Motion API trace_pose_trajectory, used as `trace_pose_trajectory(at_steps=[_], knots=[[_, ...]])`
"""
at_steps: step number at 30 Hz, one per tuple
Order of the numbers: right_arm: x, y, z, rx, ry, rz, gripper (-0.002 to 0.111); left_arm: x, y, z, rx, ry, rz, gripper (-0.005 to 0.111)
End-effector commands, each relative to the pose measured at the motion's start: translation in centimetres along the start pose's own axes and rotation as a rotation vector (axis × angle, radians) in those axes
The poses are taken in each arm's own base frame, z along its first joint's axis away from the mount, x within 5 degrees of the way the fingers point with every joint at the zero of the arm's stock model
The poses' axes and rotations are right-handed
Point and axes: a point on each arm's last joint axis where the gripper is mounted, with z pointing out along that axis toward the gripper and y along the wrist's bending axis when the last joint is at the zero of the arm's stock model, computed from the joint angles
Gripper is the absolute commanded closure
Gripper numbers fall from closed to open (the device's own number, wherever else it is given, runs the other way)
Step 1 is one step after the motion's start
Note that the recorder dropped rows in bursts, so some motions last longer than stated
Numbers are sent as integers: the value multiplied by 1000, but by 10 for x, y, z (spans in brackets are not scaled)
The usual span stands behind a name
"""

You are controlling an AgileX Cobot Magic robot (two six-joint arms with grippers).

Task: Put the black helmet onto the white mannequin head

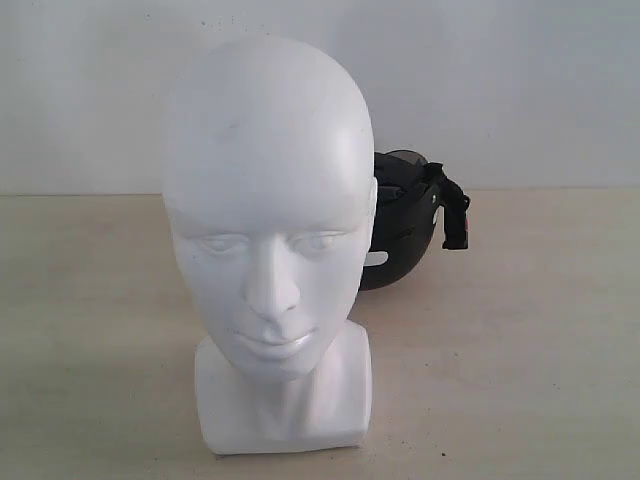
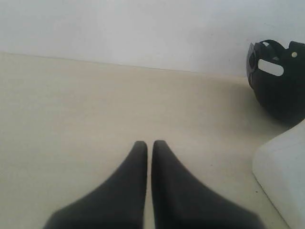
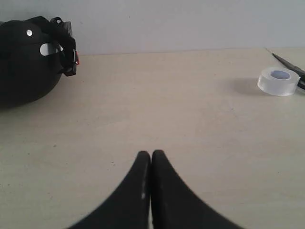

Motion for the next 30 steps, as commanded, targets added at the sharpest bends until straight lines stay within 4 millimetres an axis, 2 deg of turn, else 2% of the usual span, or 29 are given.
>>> trace_pose_trajectory(at_steps=[1, 11, 14, 18, 20, 24, 25, 26, 27, 28, 29, 30], knots=[[-2, 0, 0, 4, -24, -2, 109, 2, 0, 0, -1, 5, -13, 103], [-2, 0, 0, 4, -24, -2, 109, 2, 0, 0, -1, 5, -13, 103], [-7, -1, -1, 14, -74, -43, 109, 2, 0, 0, -1, 5, -13, 103], [-35, -1, -7, 19, -392, -41, 109, 2, 0, 0, -1, 5, -13, 103], [-52, -1, -15, 18, -483, -31, 109, 2, 0, 0, -1, 5, -13, 103], [-94, 1, -26, 16, -414, -35, 109, 2, 0, 0, -1, 5, -13, 103], [-115, 1, -26, 16, -385, -38, 109, 2, 0, 0, -1, 5, -13, 103], [-123, 1, -26, 15, -389, -35, 109, 2, 0, 0, -1, 5, -13, 103], [-139, 1, -27, 16, -422, -36, 109, 2, 0, 0, -1, 5, -13, 103], [-147, 2, -28, 16, -453, -36, 109, 2, 0, 0, -1, 5, -13, 103], [-162, 2, -33, 18, -552, -36, 109, 2, 0, 0, -1, 5, -13, 103], [-168, 2, -35, 18, -616, -34, 109, 2, 0, 0, -1, 5, -13, 103]])
